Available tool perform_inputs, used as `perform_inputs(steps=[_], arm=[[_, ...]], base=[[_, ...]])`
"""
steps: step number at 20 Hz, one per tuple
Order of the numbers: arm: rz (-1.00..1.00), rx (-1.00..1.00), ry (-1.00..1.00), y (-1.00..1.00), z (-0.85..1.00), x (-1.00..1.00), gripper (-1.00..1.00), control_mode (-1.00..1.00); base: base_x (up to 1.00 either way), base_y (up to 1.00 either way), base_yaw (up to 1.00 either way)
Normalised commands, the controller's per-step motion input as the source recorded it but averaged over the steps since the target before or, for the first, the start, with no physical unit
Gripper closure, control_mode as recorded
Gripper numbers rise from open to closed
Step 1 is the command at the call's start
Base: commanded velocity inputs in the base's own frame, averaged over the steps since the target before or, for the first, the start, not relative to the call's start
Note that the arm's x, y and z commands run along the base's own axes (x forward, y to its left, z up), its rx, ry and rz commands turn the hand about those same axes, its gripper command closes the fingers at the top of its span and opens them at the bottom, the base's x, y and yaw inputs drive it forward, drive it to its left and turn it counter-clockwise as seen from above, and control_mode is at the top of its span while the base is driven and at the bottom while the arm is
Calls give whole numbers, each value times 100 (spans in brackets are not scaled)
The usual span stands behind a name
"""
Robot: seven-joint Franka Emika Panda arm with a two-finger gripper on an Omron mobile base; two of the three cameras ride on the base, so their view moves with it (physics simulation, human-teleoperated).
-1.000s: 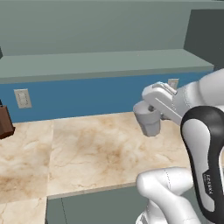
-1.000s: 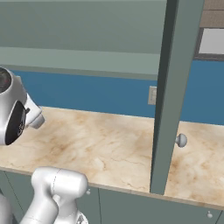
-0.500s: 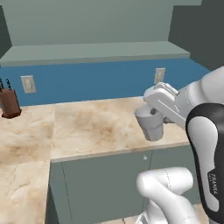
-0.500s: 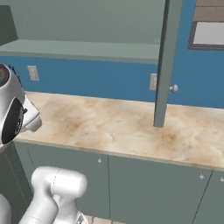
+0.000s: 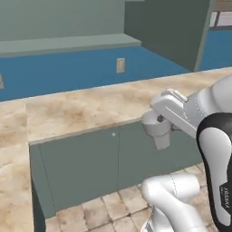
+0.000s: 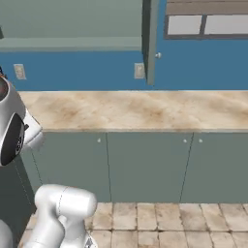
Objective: There is a bowl on the dining counter. Grab a lemon wedge from the fridge and place it in the bowl. Then get the liquor bottle and glass cup from the cabinet and place them next to the bowl.
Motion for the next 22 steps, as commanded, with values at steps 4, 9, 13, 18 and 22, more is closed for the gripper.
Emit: perform_inputs(steps=[4, 9, 13, 18, 22], arm=[[0, 0, 0, 0, 0, 0, 100, 100], [0, 0, 0, 0, 0, 0, 100, 100], [0, 0, 0, 0, 0, 0, 100, 100], [0, 0, 0, 0, 0, 0, 100, 100], [0, 0, 0, 0, 0, 0, 100, 100]], base=[[-41, -22, -78], [-25, -27, -82], [-10, -28, -81], [0, -31, -76], [5, -29, -68]])
